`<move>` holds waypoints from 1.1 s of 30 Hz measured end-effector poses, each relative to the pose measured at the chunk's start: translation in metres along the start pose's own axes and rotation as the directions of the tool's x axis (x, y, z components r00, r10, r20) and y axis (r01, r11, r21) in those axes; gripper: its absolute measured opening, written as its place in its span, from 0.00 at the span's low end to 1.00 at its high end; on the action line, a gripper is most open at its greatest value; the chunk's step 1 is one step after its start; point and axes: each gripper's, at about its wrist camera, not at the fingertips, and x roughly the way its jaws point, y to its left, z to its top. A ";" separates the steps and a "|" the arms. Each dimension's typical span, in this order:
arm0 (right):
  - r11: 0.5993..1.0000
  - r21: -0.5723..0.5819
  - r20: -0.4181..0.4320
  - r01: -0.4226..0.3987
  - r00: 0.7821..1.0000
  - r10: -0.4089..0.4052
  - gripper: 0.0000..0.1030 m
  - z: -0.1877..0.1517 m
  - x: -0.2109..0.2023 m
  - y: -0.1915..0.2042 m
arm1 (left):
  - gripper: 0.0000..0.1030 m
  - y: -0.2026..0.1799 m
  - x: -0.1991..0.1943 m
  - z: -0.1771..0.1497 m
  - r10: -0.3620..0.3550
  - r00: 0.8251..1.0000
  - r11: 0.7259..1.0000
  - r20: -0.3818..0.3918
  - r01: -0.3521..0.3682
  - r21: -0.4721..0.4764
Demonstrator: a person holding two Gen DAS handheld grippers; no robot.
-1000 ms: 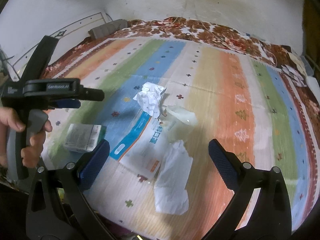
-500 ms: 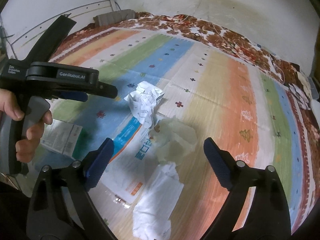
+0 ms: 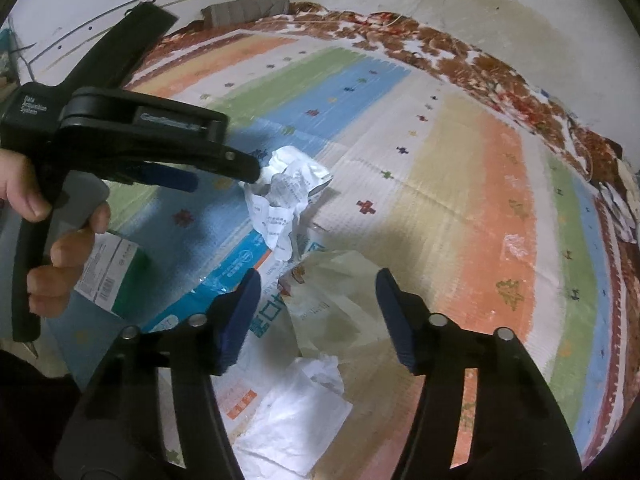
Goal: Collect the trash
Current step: 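Grasp the crumpled receipt with the left tool while the right tool grasps the white tissue, then carry the receipt with the left tool while the right tool carries the tissue to the bin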
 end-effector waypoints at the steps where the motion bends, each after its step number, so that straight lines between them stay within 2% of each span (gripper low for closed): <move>1: 1.000 -0.003 -0.004 -0.006 1.000 0.006 0.51 0.000 0.003 0.001 | 0.76 -0.002 0.004 0.001 0.005 1.000 1.000 -0.003 -0.005 0.006; 3: 1.000 -0.008 -0.023 -0.007 1.000 0.007 0.46 0.000 0.010 0.002 | 0.71 -0.004 0.012 0.002 -0.001 1.000 1.000 -0.008 0.001 0.002; 5: 1.000 -0.010 -0.044 -0.019 0.999 0.019 0.25 -0.002 0.015 0.003 | 0.60 -0.007 0.019 0.001 -0.008 1.000 1.000 -0.013 0.008 0.006; 8: 1.000 -0.016 -0.063 -0.018 0.998 0.017 0.11 -0.004 0.018 0.005 | 0.34 -0.012 0.028 -0.004 0.005 0.999 0.999 -0.047 -0.003 0.038; 9: 1.000 -0.004 -0.063 -0.022 0.998 0.021 0.09 -0.003 0.017 0.005 | 0.21 -0.013 0.028 -0.005 0.014 0.999 0.999 -0.046 -0.012 0.045; 10: 1.000 0.006 -0.058 -0.026 0.998 0.026 0.06 -0.003 0.015 0.005 | 0.16 -0.012 0.027 -0.006 0.030 0.999 0.999 -0.038 -0.028 0.046; 16: 0.999 0.050 -0.023 -0.022 0.999 0.023 0.03 -0.001 0.002 0.001 | 0.11 -0.009 0.006 -0.004 0.058 0.998 0.997 0.005 -0.058 0.059; 23: 0.993 0.121 0.008 0.012 1.000 -0.013 0.02 0.001 -0.020 -0.004 | 0.10 -0.014 -0.025 -0.005 0.059 0.997 0.995 0.046 -0.062 0.080; 33: 0.989 0.146 0.039 0.022 0.999 -0.028 0.02 -0.008 -0.059 0.003 | 0.10 -0.026 -0.068 -0.021 0.086 0.994 0.987 0.063 -0.093 0.130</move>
